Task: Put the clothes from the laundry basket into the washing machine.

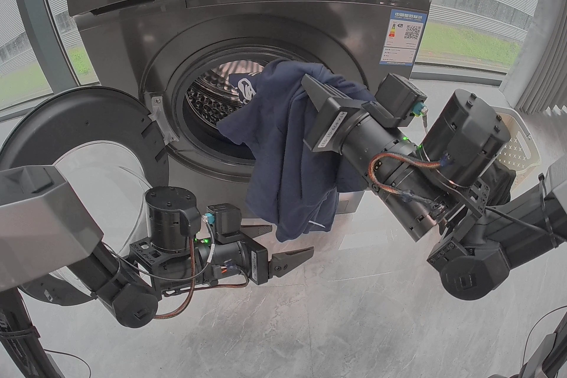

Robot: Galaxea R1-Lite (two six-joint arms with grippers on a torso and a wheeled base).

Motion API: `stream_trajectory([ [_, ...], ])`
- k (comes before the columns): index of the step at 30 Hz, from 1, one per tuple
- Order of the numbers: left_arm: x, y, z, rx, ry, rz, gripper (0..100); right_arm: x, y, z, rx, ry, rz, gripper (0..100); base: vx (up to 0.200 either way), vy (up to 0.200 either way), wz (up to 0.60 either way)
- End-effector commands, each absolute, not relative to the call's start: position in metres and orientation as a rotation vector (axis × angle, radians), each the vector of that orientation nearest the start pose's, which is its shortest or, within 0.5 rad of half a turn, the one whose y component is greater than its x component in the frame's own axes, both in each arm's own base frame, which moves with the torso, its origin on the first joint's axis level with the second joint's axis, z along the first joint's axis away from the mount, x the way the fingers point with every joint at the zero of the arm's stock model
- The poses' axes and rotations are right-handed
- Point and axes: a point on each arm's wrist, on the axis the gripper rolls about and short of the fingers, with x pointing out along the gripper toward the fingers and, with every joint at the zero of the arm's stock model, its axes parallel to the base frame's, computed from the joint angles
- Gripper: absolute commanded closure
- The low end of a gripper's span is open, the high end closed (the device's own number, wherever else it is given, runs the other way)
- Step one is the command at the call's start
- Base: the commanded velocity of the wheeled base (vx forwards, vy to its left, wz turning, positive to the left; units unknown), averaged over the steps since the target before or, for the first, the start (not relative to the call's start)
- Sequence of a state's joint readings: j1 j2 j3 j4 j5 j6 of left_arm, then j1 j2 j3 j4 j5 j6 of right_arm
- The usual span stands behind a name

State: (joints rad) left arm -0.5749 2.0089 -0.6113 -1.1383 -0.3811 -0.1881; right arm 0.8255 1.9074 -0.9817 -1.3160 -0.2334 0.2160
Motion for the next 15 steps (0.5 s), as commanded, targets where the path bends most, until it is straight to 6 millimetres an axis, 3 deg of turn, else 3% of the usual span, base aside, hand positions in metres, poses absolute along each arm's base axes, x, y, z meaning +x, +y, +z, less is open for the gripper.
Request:
stream_trajectory([
  [1,0.276,-0.190,0.070,-0.139,0.386,-0.918,0,0.247,0.260,0.228,0.407,-0.279,0.623,100,0.000,0.000,0.00],
  [8,0.289,-0.197,0.050,-0.140,0.358,-0.892,0,0.246,0.260,0.229,0.408,-0.281,0.623,100,0.000,0.000,0.00],
  [15,0.297,-0.203,0.052,-0.143,0.324,-0.892,0,0.246,0.260,0.229,0.409,-0.282,0.624,100,0.000,0.000,0.00],
])
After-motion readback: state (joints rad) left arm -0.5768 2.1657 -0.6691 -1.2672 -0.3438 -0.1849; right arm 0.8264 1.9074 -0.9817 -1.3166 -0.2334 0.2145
